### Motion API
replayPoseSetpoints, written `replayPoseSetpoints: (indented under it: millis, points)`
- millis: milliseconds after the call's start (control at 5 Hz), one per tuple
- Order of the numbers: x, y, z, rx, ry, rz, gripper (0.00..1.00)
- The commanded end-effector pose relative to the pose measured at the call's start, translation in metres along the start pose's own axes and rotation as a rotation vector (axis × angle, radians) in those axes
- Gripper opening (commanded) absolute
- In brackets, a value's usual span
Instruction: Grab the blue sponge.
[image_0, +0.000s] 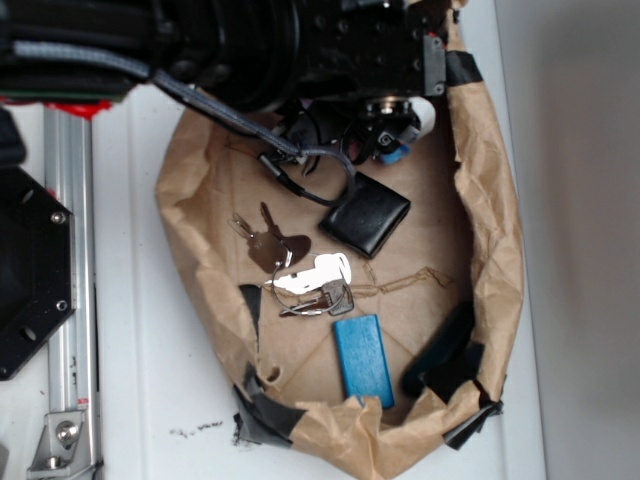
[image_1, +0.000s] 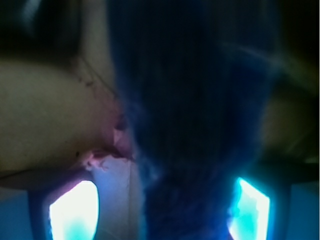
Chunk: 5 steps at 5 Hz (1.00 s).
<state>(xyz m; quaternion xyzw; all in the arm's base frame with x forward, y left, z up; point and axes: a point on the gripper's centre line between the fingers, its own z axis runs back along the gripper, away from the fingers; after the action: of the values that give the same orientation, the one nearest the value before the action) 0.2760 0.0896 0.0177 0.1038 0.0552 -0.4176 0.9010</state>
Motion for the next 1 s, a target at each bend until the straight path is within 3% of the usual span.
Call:
replayPoseSetpoints:
  millis: [0,600,800]
  points:
    - [0.01,-0.024,-0.01,0.027,0.005,0.053,0.0]
    - [0.009,-0.022,0.022,0.069,-0.046,0.097,0.0]
    - [0.007,-0.023,0.065,0.085,-0.145,0.242,0.0]
